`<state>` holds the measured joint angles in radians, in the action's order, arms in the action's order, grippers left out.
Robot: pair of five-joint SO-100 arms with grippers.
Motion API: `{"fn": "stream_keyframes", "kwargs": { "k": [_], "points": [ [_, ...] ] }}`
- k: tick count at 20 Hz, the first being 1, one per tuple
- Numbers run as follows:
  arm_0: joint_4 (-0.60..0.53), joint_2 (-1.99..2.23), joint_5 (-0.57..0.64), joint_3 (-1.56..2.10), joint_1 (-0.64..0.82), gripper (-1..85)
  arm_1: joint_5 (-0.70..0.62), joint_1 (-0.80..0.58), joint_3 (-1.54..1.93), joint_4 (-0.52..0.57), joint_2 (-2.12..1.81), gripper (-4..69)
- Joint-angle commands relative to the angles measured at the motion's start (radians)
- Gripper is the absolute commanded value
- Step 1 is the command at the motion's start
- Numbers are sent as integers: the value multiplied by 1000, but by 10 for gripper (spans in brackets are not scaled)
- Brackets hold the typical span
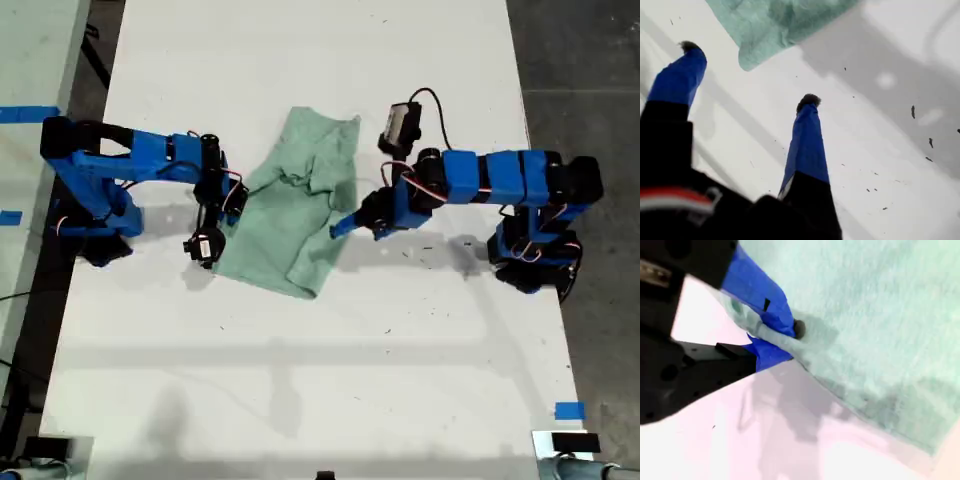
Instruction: Fold tshirt
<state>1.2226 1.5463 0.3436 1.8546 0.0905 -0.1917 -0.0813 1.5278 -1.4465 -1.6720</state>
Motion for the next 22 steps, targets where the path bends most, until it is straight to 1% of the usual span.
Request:
{"fn": "stream_keyframes", "kwargs": {
  "k": [1,2,4,6,8,9,11,14,17,21,22],
  "points": [
    [222,97,-75,-158,8,0,8,12,-6,23,-81,333],
    [282,94,-95,-212,2,0,6,12,-6,25,-81,332],
    [308,71,-114,-282,-17,0,5,12,-3,29,-81,332],
    [295,11,-107,-347,-34,0,3,12,-3,31,-81,331],
    [258,-60,-100,-428,-52,0,3,14,-3,34,-81,331],
    [245,-109,-94,-489,-66,0,3,14,-3,35,-81,330],
    [256,-241,-77,-652,-84,0,3,15,-3,38,-81,330],
    [213,-408,-48,-824,-110,0,6,18,-3,40,-81,329],
    [169,-551,-44,-839,-95,0,15,28,-3,40,-81,329],
    [160,-758,-51,-861,-52,1,21,35,6,40,-89,328],
    [172,-764,-43,-867,-51,51,23,37,11,40,-94,328]
  ]
}}
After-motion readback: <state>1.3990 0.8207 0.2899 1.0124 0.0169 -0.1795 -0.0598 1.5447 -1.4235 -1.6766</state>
